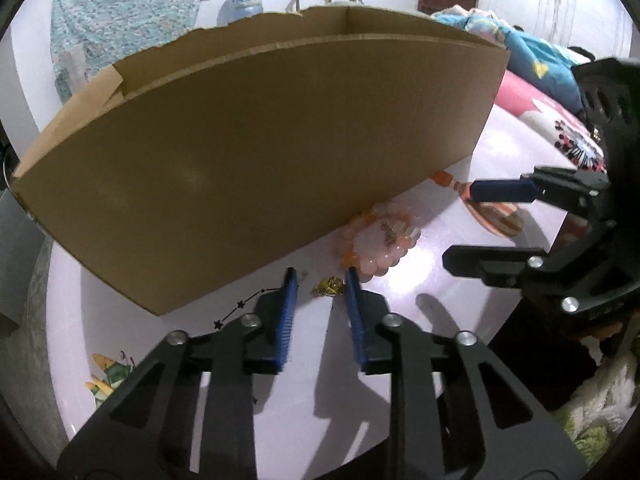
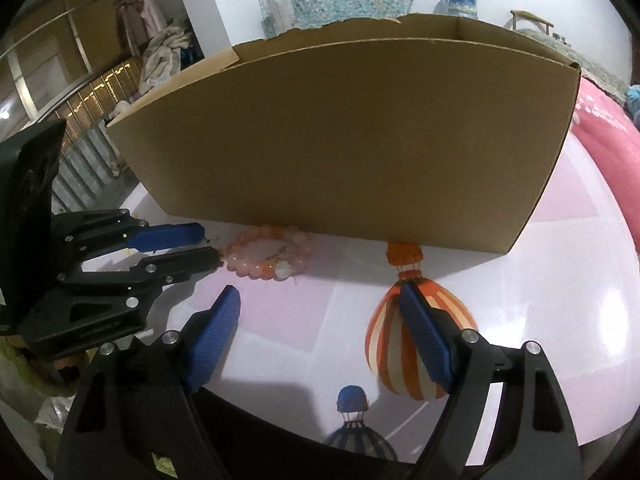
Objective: Organize jewelry
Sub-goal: 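Move the left gripper to the small gold piece by the pink bracelet and grasp, then grasp the gold butterfly charm with the right gripper while the left gripper holds its gold piece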
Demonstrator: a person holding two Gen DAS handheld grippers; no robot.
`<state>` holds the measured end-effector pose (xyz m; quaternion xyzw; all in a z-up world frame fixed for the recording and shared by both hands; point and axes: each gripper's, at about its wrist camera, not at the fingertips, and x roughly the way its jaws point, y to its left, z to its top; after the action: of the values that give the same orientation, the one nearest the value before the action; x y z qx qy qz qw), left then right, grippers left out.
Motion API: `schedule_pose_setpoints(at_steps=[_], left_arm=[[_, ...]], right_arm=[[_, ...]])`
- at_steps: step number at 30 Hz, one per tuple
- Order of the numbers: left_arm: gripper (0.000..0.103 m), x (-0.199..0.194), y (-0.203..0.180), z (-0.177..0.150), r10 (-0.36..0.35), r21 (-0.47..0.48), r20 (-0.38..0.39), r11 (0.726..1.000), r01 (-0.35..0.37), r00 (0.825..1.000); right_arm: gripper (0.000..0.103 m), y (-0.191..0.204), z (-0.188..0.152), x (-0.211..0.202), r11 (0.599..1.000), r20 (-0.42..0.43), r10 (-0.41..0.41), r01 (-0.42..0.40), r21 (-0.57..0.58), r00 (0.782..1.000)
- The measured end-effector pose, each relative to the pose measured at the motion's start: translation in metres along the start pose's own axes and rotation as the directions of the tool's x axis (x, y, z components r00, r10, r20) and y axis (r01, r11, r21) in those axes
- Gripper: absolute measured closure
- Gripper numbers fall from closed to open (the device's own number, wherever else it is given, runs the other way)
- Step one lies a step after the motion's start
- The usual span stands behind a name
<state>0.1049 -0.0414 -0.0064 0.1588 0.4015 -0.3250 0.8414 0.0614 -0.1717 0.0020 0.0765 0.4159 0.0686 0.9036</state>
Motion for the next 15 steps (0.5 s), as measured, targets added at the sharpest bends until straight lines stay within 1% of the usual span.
schedule_pose_setpoints(at_steps=[1, 3, 5, 9, 15], left_arm=[[0.087, 0.000, 0.000, 0.001, -0.001, 0.001, 0.000, 1.000, 0.001, 1.000], [0.098, 0.001, -0.002, 0.002, -0.011, 0.009, -0.003, 1.000, 0.011, 1.000], [0.102, 0.000, -0.003, 0.001, -0.004, 0.022, -0.001, 1.000, 0.004, 1.000], [0.103, -0.005, 0.002, 0.000, -0.017, -0.018, 0.016, 1.000, 0.017, 1.000], [0.103, -0.024, 0.015, -0.005, -0.020, -0.079, 0.058, 0.997, 0.025, 0.998]], right_arm=[[0.023, -0.002, 0.000, 0.000, 1.000, 0.001, -0.001, 0.001, 0.001, 1.000], [0.023, -0.006, -0.001, -0.002, 1.000, 0.006, -0.002, 0.002, 0.008, 1.000], [0.023, -0.009, -0.002, -0.003, 1.000, 0.011, -0.002, 0.002, 0.018, 1.000], [0.023, -0.009, -0.004, -0.003, 1.000, 0.016, -0.003, 0.002, 0.028, 1.000], [0.023, -0.008, -0.008, -0.007, 1.000, 0.018, -0.010, 0.009, 0.027, 1.000]])
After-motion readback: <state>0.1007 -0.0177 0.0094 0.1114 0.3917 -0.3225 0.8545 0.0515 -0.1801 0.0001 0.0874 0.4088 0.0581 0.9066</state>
